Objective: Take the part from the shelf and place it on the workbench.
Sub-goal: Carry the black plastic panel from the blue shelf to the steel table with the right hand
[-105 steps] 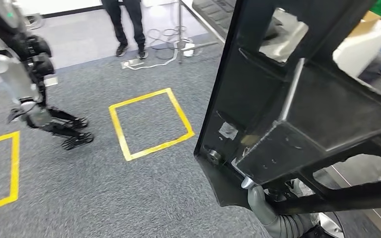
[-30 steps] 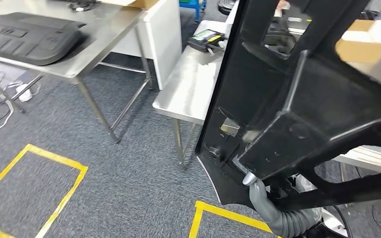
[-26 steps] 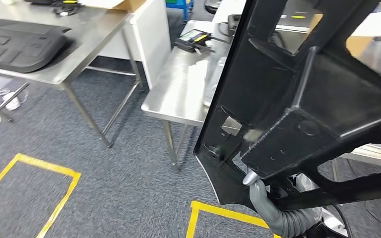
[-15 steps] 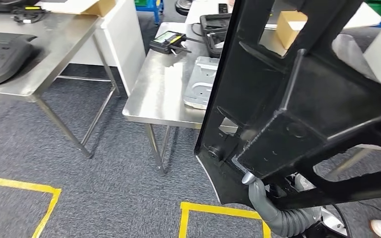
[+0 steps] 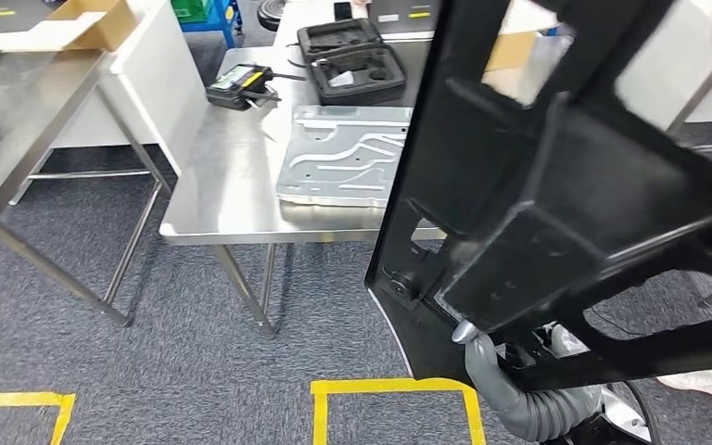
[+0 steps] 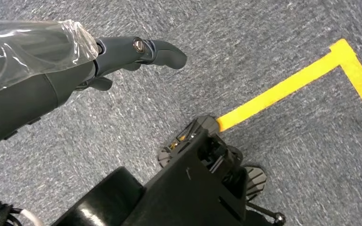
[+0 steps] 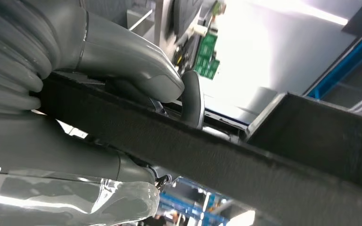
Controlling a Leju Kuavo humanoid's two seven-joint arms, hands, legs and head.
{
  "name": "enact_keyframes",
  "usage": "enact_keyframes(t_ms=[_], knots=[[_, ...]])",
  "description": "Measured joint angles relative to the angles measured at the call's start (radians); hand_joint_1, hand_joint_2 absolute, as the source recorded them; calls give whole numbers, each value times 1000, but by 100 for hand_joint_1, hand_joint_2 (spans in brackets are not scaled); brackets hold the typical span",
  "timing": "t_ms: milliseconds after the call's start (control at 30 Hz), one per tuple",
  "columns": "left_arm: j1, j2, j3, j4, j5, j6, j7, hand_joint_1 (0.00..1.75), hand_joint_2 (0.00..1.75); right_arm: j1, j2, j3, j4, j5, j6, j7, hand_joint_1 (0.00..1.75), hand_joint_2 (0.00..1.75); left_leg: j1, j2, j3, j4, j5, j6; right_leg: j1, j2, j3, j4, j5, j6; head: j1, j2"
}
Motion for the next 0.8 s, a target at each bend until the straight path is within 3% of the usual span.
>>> enact_keyframes(t_ms=[67,133,167,200,233,333,400,500,533,633,667,700,733,800], knots=[[1,0,0,0,0,0,1,0,175,-1,0,0,0,8,-4,0,175,175,5,-46,-40,93,-57,-6,1,10,-1,-1,2,-10,0,0],[4,0,0,0,1,-2,3,0,175,-2,0,0,0,12,-6,-1,175,175,3,-73,-111,241,-120,-6,6,21,-3,-1,3,-15,0,0],[4,0,0,0,1,-3,3,0,175,-2,0,0,0,13,-6,0,175,175,1,-77,-137,290,-132,-3,10,28,-3,-1,3,-17,0,0],[4,0,0,0,1,-4,3,0,175,-1,0,0,0,14,-6,0,175,175,-2,-78,-146,300,-124,4,14,35,-2,-1,3,-18,0,0],[3,0,0,0,1,-4,4,0,175,-1,0,0,0,16,-6,0,175,175,-7,-79,-134,266,-97,14,19,41,-1,-1,3,-19,0,0],[2,2,0,0,1,-4,6,0,175,-2,0,0,0,24,-7,0,175,175,-31,-89,-45,55,4,63,28,56,3,-2,3,-20,0,0],[0,3,0,1,1,-4,6,0,175,-1,0,1,0,27,-7,1,175,175,-42,-90,-24,-3,21,78,28,59,0,-4,3,-18,0,0],[1,3,0,1,1,-4,6,0,175,-1,-1,1,0,32,-8,2,175,175,-35,-86,-16,-22,32,66,29,58,-2,4,-3,-9,1,0],[1,3,0,1,1,-4,6,0,175,-2,-1,1,0,32,-9,2,175,175,-30,-85,-11,-30,37,63,30,56,-12,27,-19,-4,1,0],[1,1,0,1,1,-5,6,0,175,-2,-2,1,0,33,-9,2,175,175,-24,-82,-5,-37,38,63,24,52,-99,209,-109,12,2,0],[2,1,0,1,1,-6,6,0,175,-1,-2,2,0,33,-9,2,175,175,-23,-81,-5,-36,36,62,20,51,-127,263,-125,17,2,0],[3,0,0,1,1,-6,6,0,175,-1,-2,2,0,33,-9,2,175,175,-20,-80,-3,-36,34,60,16,50,-140,283,-122,23,2,0],[3,0,0,1,1,-6,6,0,175,-1,-2,2,1,33,-9,3,175,175,-17,-80,0,-35,31,57,11,48,-130,259,-98,28,2,0],[4,0,0,1,1,-6,6,0,175,-1,-1,2,1,33,-9,3,175,175,-11,-80,10,-31,20,44,1,37,-62,122,-28,42,3,0]])
